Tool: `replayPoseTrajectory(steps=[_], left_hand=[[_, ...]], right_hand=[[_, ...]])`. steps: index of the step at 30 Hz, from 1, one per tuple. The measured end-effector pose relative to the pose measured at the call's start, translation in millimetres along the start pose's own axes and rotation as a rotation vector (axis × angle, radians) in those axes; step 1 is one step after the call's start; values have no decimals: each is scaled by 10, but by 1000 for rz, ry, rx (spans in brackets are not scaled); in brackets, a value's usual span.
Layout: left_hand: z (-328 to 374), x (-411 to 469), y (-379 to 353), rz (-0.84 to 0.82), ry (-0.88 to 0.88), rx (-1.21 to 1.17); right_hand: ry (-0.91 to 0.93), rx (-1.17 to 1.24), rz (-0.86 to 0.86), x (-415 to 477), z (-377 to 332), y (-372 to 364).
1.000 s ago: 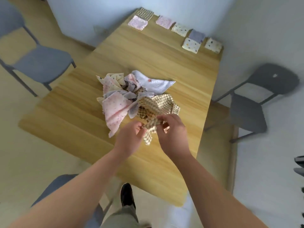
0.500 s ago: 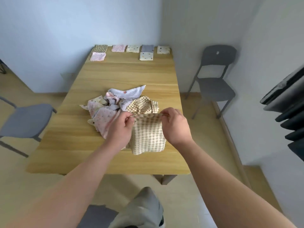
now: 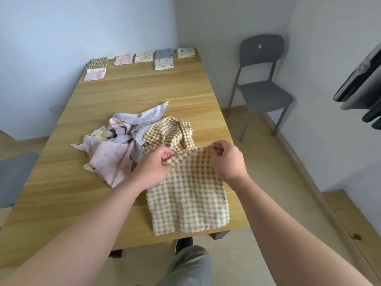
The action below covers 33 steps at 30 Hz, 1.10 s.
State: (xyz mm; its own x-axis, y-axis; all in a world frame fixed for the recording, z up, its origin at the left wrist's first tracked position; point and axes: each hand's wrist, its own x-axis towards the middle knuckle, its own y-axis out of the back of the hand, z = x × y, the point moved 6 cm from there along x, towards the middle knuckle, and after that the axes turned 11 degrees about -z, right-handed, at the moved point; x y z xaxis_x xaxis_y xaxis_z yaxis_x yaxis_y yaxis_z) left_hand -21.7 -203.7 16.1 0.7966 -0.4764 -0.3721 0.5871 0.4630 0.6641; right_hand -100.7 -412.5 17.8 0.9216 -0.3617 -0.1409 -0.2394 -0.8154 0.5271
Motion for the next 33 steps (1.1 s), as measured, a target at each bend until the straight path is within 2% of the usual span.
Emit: replayPoseTrajectory(steps=[7, 13, 16, 20, 28, 33], left_hand=[[-577, 741, -579, 37, -112, 64], [-793, 567, -489, 49, -305, 198], [-871, 488, -418, 132, -362, 319], [-977, 429, -363, 267, -426, 364], [-1146, 264, -267, 411, -523, 57], [-1273, 341, -241, 331, -557, -315]], right_hand=[[-13, 73, 96, 313, 927, -490], [6, 130, 222, 4, 832, -508], [10, 140, 304, -181, 684, -467], [48, 115, 372, -424, 516, -501], [74, 75, 396, -726, 635, -703], [102, 69, 456, -734, 635, -687]])
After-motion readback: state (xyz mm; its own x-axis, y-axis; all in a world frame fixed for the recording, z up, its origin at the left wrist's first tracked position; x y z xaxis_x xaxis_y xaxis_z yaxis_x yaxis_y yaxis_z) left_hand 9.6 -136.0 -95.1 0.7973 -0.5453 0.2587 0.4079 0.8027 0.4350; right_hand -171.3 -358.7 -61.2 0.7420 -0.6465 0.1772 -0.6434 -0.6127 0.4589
